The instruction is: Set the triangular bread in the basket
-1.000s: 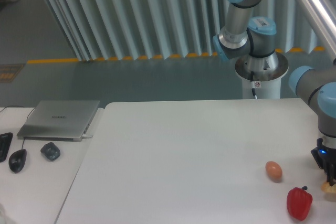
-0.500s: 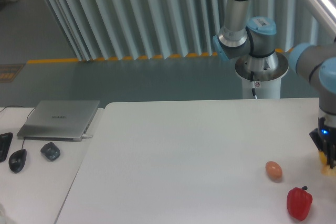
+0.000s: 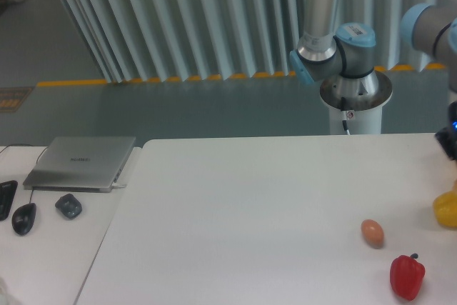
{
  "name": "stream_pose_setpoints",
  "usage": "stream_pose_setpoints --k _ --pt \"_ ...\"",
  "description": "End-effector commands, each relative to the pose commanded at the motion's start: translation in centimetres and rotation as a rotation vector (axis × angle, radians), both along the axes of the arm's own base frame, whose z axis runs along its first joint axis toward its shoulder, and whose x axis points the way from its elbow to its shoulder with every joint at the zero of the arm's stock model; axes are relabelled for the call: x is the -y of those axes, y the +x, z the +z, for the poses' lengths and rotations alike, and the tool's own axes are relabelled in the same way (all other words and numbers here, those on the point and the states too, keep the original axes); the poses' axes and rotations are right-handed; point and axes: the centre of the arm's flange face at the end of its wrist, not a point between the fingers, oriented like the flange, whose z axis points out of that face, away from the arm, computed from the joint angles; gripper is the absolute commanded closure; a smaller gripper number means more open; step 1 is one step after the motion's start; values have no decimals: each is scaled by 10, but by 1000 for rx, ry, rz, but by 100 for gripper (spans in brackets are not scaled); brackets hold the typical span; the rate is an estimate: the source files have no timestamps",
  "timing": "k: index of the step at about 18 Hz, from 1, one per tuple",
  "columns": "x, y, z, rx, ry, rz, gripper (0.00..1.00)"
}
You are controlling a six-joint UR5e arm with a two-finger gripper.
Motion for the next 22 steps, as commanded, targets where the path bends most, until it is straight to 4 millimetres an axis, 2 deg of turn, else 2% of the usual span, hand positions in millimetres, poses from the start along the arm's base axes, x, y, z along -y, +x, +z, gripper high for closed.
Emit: stream_pose_setpoints --k 1,3,6,10,12,18,22 --pt "15 -11 0 -7 -21 -39 100" --pt "24 -17 -1 -13 -39 -74 100" --pt "48 -34 -8 -3 -58 -128 100" --pt "68 -47 -23 19 -74 -188 100" --pt "82 -58 -38 22 -82 -242 100" --pt "96 -81 -71 4 -85 -296 96" --pt "98 -91 -87 11 -88 -324 86"
